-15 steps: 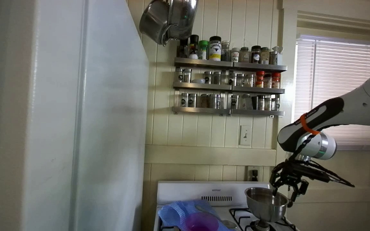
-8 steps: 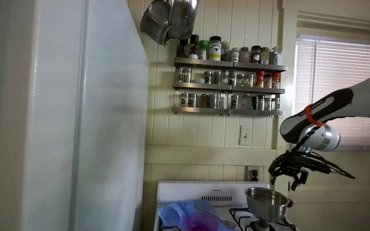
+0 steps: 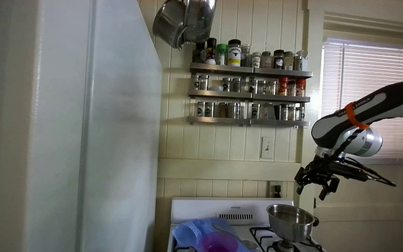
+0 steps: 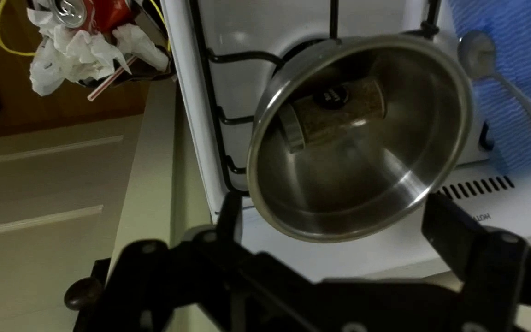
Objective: Move the silver bowl backwards.
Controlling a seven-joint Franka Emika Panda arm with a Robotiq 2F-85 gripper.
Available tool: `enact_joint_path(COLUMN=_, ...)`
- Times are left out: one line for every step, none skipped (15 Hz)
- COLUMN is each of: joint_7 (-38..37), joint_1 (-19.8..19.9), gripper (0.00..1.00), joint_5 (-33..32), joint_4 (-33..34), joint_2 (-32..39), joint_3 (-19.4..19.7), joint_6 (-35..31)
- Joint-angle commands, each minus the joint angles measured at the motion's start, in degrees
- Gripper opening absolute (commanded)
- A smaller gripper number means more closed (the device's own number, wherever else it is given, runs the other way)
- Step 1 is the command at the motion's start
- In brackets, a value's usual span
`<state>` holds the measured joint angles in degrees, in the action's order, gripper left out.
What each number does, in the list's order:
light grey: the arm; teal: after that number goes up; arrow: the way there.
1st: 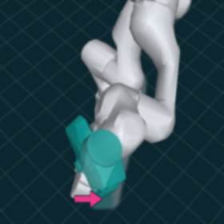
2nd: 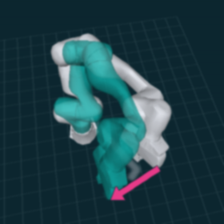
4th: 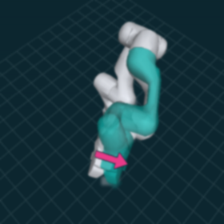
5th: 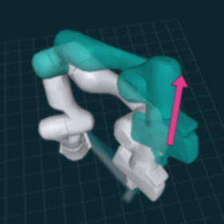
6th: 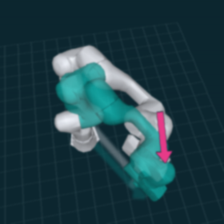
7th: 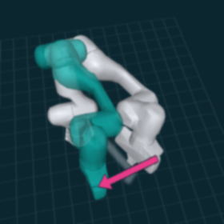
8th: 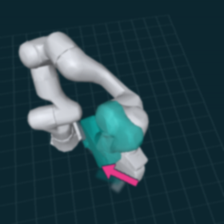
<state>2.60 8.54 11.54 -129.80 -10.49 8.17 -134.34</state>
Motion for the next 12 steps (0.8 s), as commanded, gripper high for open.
enact_joint_path(joint_7=-0.8, joint_1=0.1, gripper=1.0, joint_5=-7.4, joint_4=-7.7, joint_2=-8.9, joint_3=-1.2, joint_6=4.5)
enact_joint_path(joint_7=-0.7, joint_1=0.1, gripper=1.0, joint_5=-9.4, joint_4=-9.0, joint_2=-10.8, joint_3=-1.6, joint_6=6.0)
enact_joint_path(joint_7=-0.8, joint_1=0.1, gripper=1.0, joint_5=-11.5, joint_4=-10.2, joint_2=-12.9, joint_3=-2.1, joint_6=7.2)
enact_joint_path(joint_7=-0.9, joint_1=0.0, gripper=1.0, joint_5=-13.0, joint_4=-11.4, joint_2=-14.6, joint_3=-2.7, joint_6=8.2)
enact_joint_path(joint_7=-0.9, joint_1=-0.1, gripper=1.0, joint_5=-14.3, joint_4=-12.3, joint_2=-16.4, joint_3=-3.2, joint_6=9.5)
enact_joint_path(joint_7=-1.0, joint_1=-0.3, gripper=1.0, joint_5=-15.2, joint_4=-13.1, joint_2=-17.8, joint_3=-3.7, joint_6=10.2)
enact_joint_path(joint_7=-0.9, joint_1=-0.5, gripper=1.0, joint_5=-16.0, joint_4=-13.8, joint_2=-19.3, joint_3=-4.2, joint_6=11.1)
enact_joint_path(joint_7=-1.2, joint_1=-0.6, gripper=1.0, joint_5=-16.5, joint_4=-14.6, joint_2=-20.4, joint_3=-4.8, joint_6=11.2)
enact_joint_path(joint_7=-1.4, joint_1=-0.8, gripper=1.0, joint_5=-16.8, joint_4=-15.0, joint_2=-21.3, joint_3=-5.2, joint_6=11.5)
enact_joint_path(joint_7=-1.6, joint_1=-1.0, gripper=1.0, joint_5=-16.8, joint_4=-15.4, joint_2=-22.0, joint_3=-5.5, joint_6=11.6)
enact_joint_path(joint_7=-0.5, joint_1=-1.1, gripper=1.0, joint_5=-15.6, joint_4=-13.0, joint_2=-18.9, joint_3=-4.4, joint_6=10.6)
enact_joint_path(joint_7=-0.7, joint_1=-1.2, gripper=1.0, joint_5=-15.7, joint_4=-13.5, joint_2=-19.8, joint_3=-4.7, joint_6=10.7)
